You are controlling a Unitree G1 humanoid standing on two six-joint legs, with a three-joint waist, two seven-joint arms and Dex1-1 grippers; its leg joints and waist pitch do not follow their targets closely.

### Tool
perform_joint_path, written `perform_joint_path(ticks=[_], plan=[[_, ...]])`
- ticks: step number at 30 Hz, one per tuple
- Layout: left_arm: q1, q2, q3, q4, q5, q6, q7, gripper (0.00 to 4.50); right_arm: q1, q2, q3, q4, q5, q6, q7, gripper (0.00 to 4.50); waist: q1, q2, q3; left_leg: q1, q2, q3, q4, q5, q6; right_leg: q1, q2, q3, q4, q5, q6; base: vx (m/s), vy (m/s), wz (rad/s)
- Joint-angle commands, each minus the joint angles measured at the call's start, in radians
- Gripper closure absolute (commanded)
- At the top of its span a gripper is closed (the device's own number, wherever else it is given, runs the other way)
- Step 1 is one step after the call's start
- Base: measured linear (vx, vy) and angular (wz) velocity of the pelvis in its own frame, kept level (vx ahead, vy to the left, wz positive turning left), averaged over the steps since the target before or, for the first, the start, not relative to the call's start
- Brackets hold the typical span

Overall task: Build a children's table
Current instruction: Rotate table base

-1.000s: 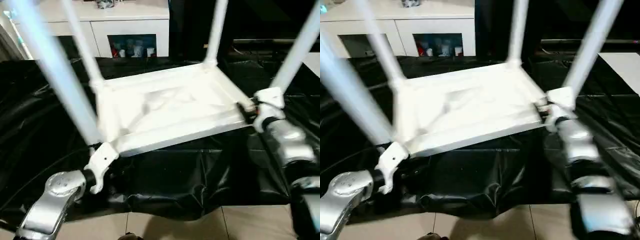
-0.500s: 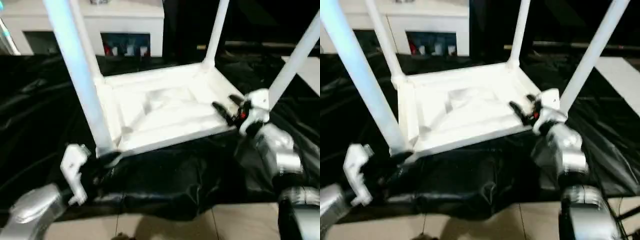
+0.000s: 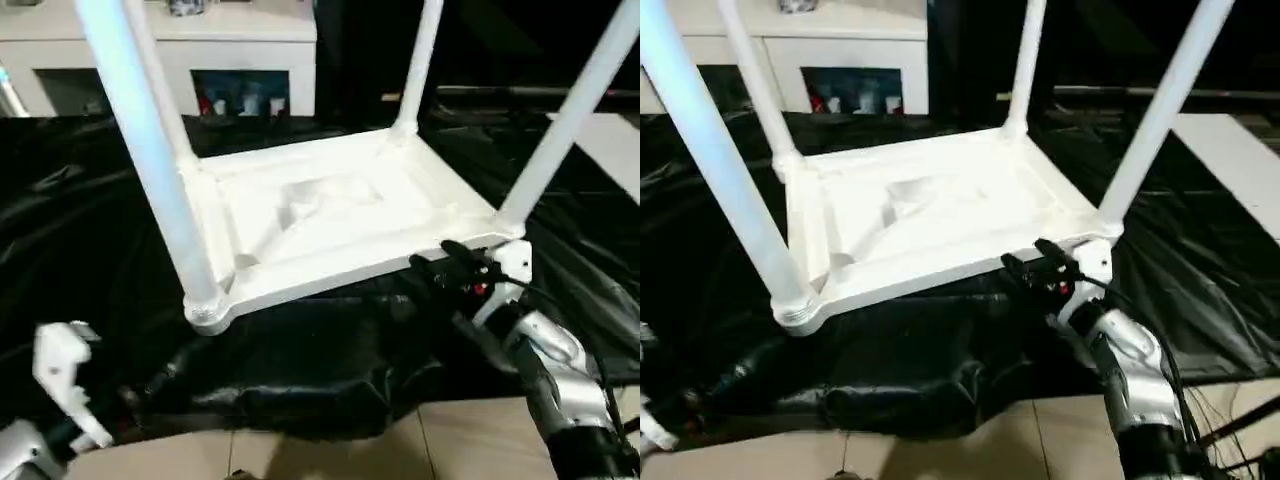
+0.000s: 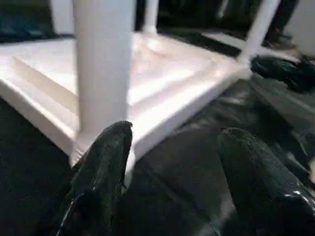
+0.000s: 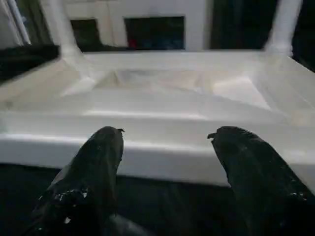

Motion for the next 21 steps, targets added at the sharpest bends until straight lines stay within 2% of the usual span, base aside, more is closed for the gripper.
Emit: perform_joint_path(ticks=[1, 2, 3, 4, 5, 6, 7, 9, 10, 11, 13, 14, 15, 16, 17, 18, 19, 20, 21], plan=[[-0.033, -0.016, 0.032, 0.018, 0.015, -0.044, 0.049, 0.99, -0.014, -0.004, 0.006, 0.018, -0.060, 0.026, -0.074, 1.18, -0.005, -0.009, -0.033, 0.026, 0.029, -0.033, -0.092, -0.560, -0.059, 0.000, -0.035, 0.025, -0.121, -0.624, -0.048, 0.000, 0.000, 0.00], [-0.056, -0.022, 0.033, 0.035, 0.034, -0.060, 0.063, 0.97, -0.024, 0.003, 0.004, 0.028, -0.077, 0.030, -0.107, 1.18, -0.004, -0.004, -0.034, 0.027, 0.026, -0.034, -0.092, -0.559, -0.062, 0.000, -0.036, 0.024, -0.121, -0.637, -0.044, 0.000, 0.000, 0.00], [-0.085, -0.032, 0.031, 0.051, 0.035, -0.065, 0.074, 0.91, -0.035, 0.011, 0.001, 0.036, -0.081, 0.043, -0.130, 1.18, -0.005, -0.008, -0.034, 0.034, 0.026, -0.034, -0.089, -0.568, -0.067, -0.007, -0.035, 0.023, -0.127, -0.647, -0.036, 0.000, 0.000, 0.00], [-0.138, -0.047, 0.015, 0.071, 0.032, -0.055, 0.097, 0.80, -0.050, 0.019, 0.003, 0.039, -0.086, 0.049, -0.148, 1.18, -0.008, -0.006, -0.032, 0.041, 0.023, -0.035, -0.086, -0.589, -0.072, -0.012, -0.032, 0.018, -0.131, -0.668, -0.028, -0.059, 0.005, -0.04], [-0.153, -0.047, 0.011, 0.080, 0.031, -0.052, 0.100, 0.66, -0.054, 0.023, 0.007, 0.038, -0.088, 0.052, -0.153, 1.18, -0.010, -0.014, -0.032, 0.040, 0.022, -0.035, -0.085, -0.593, -0.072, -0.010, -0.031, 0.015, -0.132, -0.675, -0.024, -0.059, 0.005, -0.04], [-0.168, -0.048, 0.004, 0.090, 0.036, -0.050, 0.109, 0.66, -0.057, 0.026, 0.011, 0.038, -0.091, 0.055, -0.154, 1.18, -0.009, -0.011, -0.034, 0.040, 0.022, -0.039, -0.088, -0.595, -0.073, -0.007, -0.035, 0.014, -0.129, -0.671, -0.021, 0.000, 0.000, 0.00], [-0.173, -0.047, 0.003, 0.096, 0.037, -0.051, 0.110, 0.56, -0.059, 0.029, 0.014, 0.037, -0.093, 0.057, -0.155, 1.18, -0.012, -0.013, -0.034, 0.032, 0.025, -0.044, -0.093, -0.593, -0.073, 0.001, -0.037, 0.013, -0.123, -0.647, -0.026, 0.000, 0.000, 0.00], [-0.212, -0.046, -0.012, 0.139, 0.070, -0.057, 0.134, 0.51, -0.061, 0.036, 0.021, 0.050, -0.107, 0.072, -0.176, 1.18, -0.015, -0.011, -0.036, 0.025, 0.027, -0.049, -0.102, -0.589, -0.080, 0.010, -0.035, 0.012, -0.117, -0.589, -0.038, 0.000, 0.000, 0.00], [-0.224, -0.040, -0.014, 0.155, 0.081, -0.059, 0.137, 0.40, -0.062, 0.039, 0.024, 0.053, -0.115, 0.080, -0.187, 1.18, -0.015, -0.009, -0.037, 0.028, 0.026, -0.049, -0.102, -0.596, -0.082, 0.007, -0.035, 0.012, -0.118, -0.578, -0.042, 0.000, 0.000, 0.00], [-0.247, -0.035, -0.019, 0.176, 0.083, -0.059, 0.135, 0.27, -0.064, 0.045, 0.027, 0.055, -0.117, 0.080, -0.188, 1.18, -0.016, -0.014, -0.037, 0.030, 0.024, -0.048, -0.101, -0.605, -0.081, 0.004, -0.036, 0.012, -0.120, -0.568, -0.050, 0.000, 0.000, 0.00], [-0.261, -0.035, -0.025, 0.185, 0.086, -0.059, 0.134, 0.16, -0.064, 0.048, 0.022, 0.056, -0.110, 0.086, -0.189, 1.18, -0.018, -0.011, -0.037, 0.034, 0.026, -0.049, -0.102, -0.620, -0.080, 0.005, -0.037, 0.012, -0.121, -0.551, -0.063, 0.000, 0.000, 0.00], [-0.280, -0.036, -0.030, 0.197, 0.084, -0.056, 0.134, 0.16, -0.067, 0.051, 0.017, 0.063, -0.110, 0.093, -0.196, 1.18, -0.018, -0.007, -0.037, 0.033, 0.026, -0.051, -0.104, -0.623, -0.081, 0.007, -0.037, 0.011, -0.119, -0.538, -0.069, 0.000, 0.000, 0.00], [-0.322, -0.042, -0.035, 0.230, 0.089, -0.049, 0.150, 0.07, -0.079, 0.051, 0.017, 0.093, -0.124, 0.103, -0.213, 1.18, -0.018, -0.003, -0.037, 0.039, 0.026, -0.050, -0.106, -0.646, -0.086, 0.003, -0.033, 0.010, -0.121, -0.514, -0.080, 0.000, 0.000, 0.00], [-0.347, -0.042, -0.039, 0.246, 0.087, -0.046, 0.151, 0.07, -0.091, 0.048, 0.015, 0.116, -0.141, 0.106, -0.238, 1.18, -0.019, -0.004, -0.038, 0.042, 0.025, -0.049, -0.105, -0.652, -0.087, 0.002, -0.032, 0.009, -0.120, -0.505, -0.086, 0.000, 0.000, 0.00], [-0.347, -0.042, -0.039, 0.246, 0.087, -0.046, 0.151, 0.07, -0.091, 0.048, 0.015, 0.116, -0.141, 0.106, -0.238, 1.18, -0.012, 0.028, -0.039, 0.047, 0.024, -0.053, -0.107, -0.666, -0.097, 0.002, -0.034, 0.010, -0.117, -0.489, -0.094, 0.000, 0.000, 0.00], [-0.367, -0.041, -0.043, 0.258, 0.086, -0.044, 0.152, 0.07, -0.102, 0.045, 0.014, 0.133, -0.151, 0.109, -0.257, 1.18, -0.019, 0.011, -0.037, 0.046, 0.022, -0.050, -0.106, -0.677, -0.093, 0.005, -0.029, 0.007, -0.122, -0.476, -0.101, 0.000, 0.000, 0.00], [-0.404, -0.040, -0.042, 0.284, 0.079, -0.041, 0.153, 0.07, -0.120, 0.044, 0.009, 0.158, -0.159, 0.110, -0.280, 1.18, -0.018, 0.034, -0.037, 0.048, 0.021, -0.052, -0.106, -0.683, -0.098, 0.005, -0.032, 0.007, -0.118, -0.471, -0.104, 0.000, 0.000, 0.00], [-0.420, -0.041, -0.041, 0.295, 0.076, -0.040, 0.154, 0.07, -0.129, 0.043, 0.007, 0.169, -0.162, 0.110, -0.289, 1.18, -0.025, 0.020, -0.036, 0.047, 0.019, -0.048, -0.105, -0.685, -0.092, 0.005, -0.028, 0.005, -0.124, -0.480, -0.102, 0.000, 0.000, 0.00], [-0.454, -0.047, -0.044, 0.318, 0.062, -0.027, 0.151, 0.07, -0.143, 0.043, 0.003, 0.192, -0.166, 0.107, -0.303, 1.18, -0.024, 0.013, -0.039, 0.049, 0.016, -0.049, -0.099, -0.670, -0.084, 0.008, -0.032, 0.004, -0.123, -0.494, -0.102, 0.000, 0.000, 0.00]])
